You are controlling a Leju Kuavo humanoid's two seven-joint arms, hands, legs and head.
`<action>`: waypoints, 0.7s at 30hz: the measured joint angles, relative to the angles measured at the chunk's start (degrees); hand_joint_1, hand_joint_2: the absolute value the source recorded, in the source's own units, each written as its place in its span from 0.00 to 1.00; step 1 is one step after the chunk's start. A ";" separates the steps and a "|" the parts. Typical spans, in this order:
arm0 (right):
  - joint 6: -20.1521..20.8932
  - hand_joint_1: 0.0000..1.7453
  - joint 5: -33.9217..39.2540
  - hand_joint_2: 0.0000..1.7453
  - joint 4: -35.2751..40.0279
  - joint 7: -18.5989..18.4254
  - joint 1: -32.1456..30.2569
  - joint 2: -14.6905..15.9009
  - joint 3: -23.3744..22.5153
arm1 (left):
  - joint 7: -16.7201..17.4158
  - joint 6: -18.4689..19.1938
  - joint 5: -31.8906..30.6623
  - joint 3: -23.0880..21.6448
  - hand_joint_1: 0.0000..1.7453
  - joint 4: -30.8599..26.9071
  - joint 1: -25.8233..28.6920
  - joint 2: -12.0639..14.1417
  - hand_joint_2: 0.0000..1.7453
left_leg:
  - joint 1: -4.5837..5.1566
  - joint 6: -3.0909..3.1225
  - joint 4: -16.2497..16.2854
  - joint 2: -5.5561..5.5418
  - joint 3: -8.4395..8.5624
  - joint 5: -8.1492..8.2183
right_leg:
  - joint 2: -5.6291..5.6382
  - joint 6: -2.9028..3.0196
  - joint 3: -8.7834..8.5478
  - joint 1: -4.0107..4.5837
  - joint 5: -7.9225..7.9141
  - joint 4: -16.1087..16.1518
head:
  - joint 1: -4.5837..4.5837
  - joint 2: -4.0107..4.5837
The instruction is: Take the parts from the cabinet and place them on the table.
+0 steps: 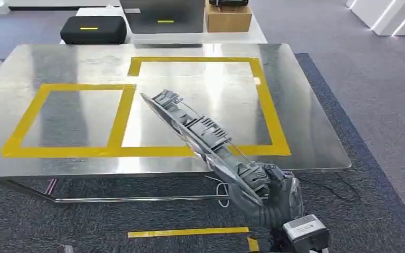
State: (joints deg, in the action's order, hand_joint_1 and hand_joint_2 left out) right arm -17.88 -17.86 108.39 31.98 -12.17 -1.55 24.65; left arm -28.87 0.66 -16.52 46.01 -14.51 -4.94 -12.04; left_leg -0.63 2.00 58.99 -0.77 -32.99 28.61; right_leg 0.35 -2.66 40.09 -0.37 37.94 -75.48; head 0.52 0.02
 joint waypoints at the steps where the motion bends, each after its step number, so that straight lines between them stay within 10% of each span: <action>1: 0.00 1.00 0.00 1.00 0.00 0.00 0.00 0.00 -0.02 | 0.00 -0.02 0.00 0.02 0.00 0.00 0.06 0.00 1.00 | 0.00 -0.03 0.00 0.03 0.44 0.36 | -0.04 0.06 1.27 -0.01 -0.65 -0.82 | -0.04 0.00; 5: -0.61 1.00 -0.02 1.00 0.13 0.89 -0.01 0.00 -0.37 | 0.00 -0.04 -0.37 0.02 0.00 0.00 0.00 -0.11 1.00 | -0.05 -0.61 -0.02 0.01 3.45 2.56 | -0.47 0.67 -3.36 -0.01 -11.95 14.81 | -0.18 0.00; 7: -1.57 1.00 0.22 1.00 0.61 2.66 0.11 -0.20 -0.72 | -0.02 -0.26 -0.79 0.00 0.00 0.00 -0.34 -0.04 1.00 | 0.19 -1.37 -0.06 0.07 3.22 3.02 | -0.64 1.38 -4.24 0.48 -9.63 15.81 | -0.31 -0.02; 11: -5.05 1.00 -1.42 1.00 2.41 4.37 0.34 -0.92 -1.25 | 0.22 -0.63 -1.64 -0.04 0.00 -0.02 -0.63 -0.11 1.00 | 0.25 -2.45 1.14 0.22 3.66 3.29 | -0.32 2.63 -5.63 0.01 -9.95 16.69 | -0.20 -0.02; 16: -7.58 1.00 -6.97 1.00 2.75 3.32 2.43 -1.55 -0.92 | 0.46 -0.96 -2.12 -0.09 0.00 0.00 -0.92 -0.11 1.00 | 0.28 -2.90 17.44 0.28 -6.89 9.61 | 0.06 3.63 -8.07 0.31 -7.87 16.83 | -0.02 -0.02; 18: -8.48 1.00 -9.10 1.00 2.69 2.80 3.05 -1.57 -0.20 | 0.48 -0.96 -2.16 -0.13 0.00 0.00 -0.89 -0.11 1.00 | 0.53 -2.22 14.00 0.28 -6.88 6.67 | 0.32 3.73 -9.77 0.66 -6.72 16.83 | -0.04 -0.02; 21: -9.66 1.00 -11.61 1.00 2.45 2.36 4.08 -1.60 1.25 | 0.48 -0.96 -2.34 -0.24 0.00 0.00 -0.89 0.02 1.00 | 2.02 0.74 2.60 0.21 -4.48 -3.81 | 0.38 3.47 -11.42 0.84 -4.85 16.96 | -0.15 -0.02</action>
State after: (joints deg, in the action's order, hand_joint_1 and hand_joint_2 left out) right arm -27.54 -29.47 110.84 34.34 -8.08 -3.15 25.90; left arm -28.39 -0.31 -18.86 45.77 -14.51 -5.83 -12.02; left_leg 1.39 2.75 61.59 -0.57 -37.47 24.80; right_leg 0.73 0.81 28.67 0.47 33.10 -58.52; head 0.37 0.00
